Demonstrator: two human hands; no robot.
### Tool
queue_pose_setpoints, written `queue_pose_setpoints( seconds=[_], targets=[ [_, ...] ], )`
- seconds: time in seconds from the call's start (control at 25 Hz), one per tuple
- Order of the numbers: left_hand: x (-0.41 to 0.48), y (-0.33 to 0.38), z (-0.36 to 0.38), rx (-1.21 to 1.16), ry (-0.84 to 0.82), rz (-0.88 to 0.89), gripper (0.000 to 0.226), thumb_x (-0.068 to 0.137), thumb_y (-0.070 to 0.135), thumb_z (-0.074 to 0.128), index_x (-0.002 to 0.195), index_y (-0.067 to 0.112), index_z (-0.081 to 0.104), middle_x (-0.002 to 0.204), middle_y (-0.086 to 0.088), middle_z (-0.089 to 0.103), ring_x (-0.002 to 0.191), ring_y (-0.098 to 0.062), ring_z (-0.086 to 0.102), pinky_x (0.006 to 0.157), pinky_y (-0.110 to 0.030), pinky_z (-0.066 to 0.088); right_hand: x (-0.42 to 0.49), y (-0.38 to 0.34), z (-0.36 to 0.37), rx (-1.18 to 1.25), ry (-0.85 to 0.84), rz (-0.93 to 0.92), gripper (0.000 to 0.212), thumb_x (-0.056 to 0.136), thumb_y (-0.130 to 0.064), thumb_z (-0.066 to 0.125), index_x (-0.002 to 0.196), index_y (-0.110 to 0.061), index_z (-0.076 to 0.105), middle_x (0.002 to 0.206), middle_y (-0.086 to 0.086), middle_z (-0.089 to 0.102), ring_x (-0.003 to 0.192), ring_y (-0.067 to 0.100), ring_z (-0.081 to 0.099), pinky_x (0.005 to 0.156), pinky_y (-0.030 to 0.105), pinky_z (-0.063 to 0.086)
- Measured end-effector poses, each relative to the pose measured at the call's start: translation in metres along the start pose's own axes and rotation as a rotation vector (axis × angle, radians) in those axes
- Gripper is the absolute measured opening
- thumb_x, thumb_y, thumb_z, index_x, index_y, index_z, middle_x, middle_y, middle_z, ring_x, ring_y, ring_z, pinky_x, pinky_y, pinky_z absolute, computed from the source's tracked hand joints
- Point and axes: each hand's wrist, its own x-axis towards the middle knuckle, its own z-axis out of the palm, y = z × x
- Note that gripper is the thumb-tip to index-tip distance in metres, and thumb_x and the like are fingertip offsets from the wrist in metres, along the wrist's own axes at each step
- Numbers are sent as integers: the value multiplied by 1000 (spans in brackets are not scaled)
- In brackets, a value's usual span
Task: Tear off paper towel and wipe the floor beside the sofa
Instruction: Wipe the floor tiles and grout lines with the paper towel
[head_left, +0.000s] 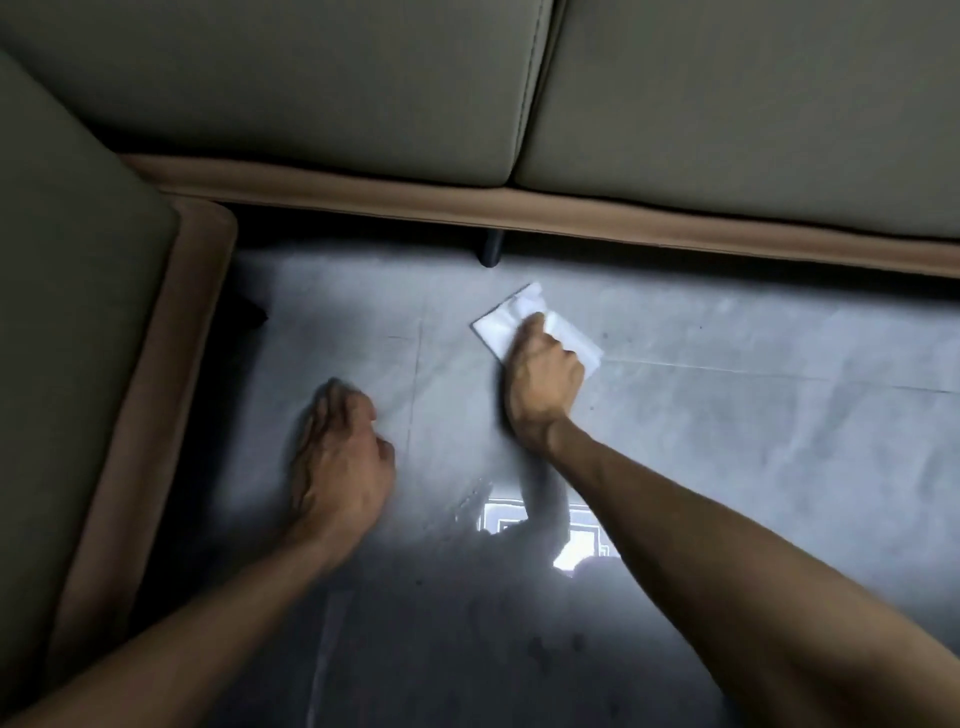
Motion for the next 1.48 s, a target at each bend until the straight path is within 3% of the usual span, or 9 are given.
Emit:
queue_pose_setpoints(
  seconds=[0.24,0.4,0.48,0.64,0.76,0.96,1.12,1.36,1.48],
  targets=[
    [-54,-40,12,128,-137,-112,55,91,23,44,141,0,35,155,-30,15,146,-37,15,118,-38,16,-24,0,-2,-57,-80,-956,17,88,-19,57,103,-13,53,83,16,70,69,34,67,53,33,46],
    [-52,-43,7,124,-254,-99,58,92,25,37,145,4,23,156,-32,-2,147,-40,-2,119,-38,13,32,58,-29,-117,77,44,10,96,-15,43,93,-11,51,72,26,66,67,43,64,59,39,43],
    [-50,-44,8,136,-298,-84,61,89,20,37,145,2,21,154,-34,-4,146,-42,-6,119,-40,12,24,-12,-10,-5,98,203,24,94,-5,39,108,-2,58,78,28,68,72,44,66,60,40,44],
    [-50,-42,15,245,-336,-86,69,88,23,33,148,-1,11,153,-37,-4,144,-47,-8,121,-44,1,-50,-168,25,6,-308,-748,37,93,-10,44,128,-2,52,96,17,71,81,35,68,57,35,35],
    [-53,-44,15,206,-323,-94,66,85,19,37,145,-1,20,154,-34,-5,146,-42,-8,121,-44,5,-44,-127,13,68,-222,-1094,21,84,-16,68,103,-8,66,73,10,71,58,29,66,46,30,37],
    [-72,-33,9,-11,-217,-146,51,88,7,44,135,-8,36,155,-32,11,146,-40,9,119,-39,13,-23,105,-36,-142,-68,-244,15,97,-27,42,90,-17,50,68,19,65,58,41,62,52,38,44],
    [-131,-39,21,68,-256,-97,43,75,2,65,112,-13,53,142,-40,34,133,-49,38,108,-49,35,-83,87,-36,-27,71,448,22,100,-19,37,96,-8,57,74,27,66,68,42,65,57,39,38],
    [-152,-45,30,223,-444,-39,57,86,20,47,137,-3,38,147,-37,26,142,-47,17,120,-47,14,-156,-39,0,16,-362,-931,38,74,-14,70,110,-7,63,78,11,70,62,30,67,45,31,34],
    [-152,-43,27,167,-528,-91,43,87,19,46,127,2,42,153,-37,-5,144,-45,-10,120,-41,10,-126,103,-29,-51,-203,-601,22,80,-16,68,101,-13,60,77,13,69,62,33,67,46,32,45]
  ],
)
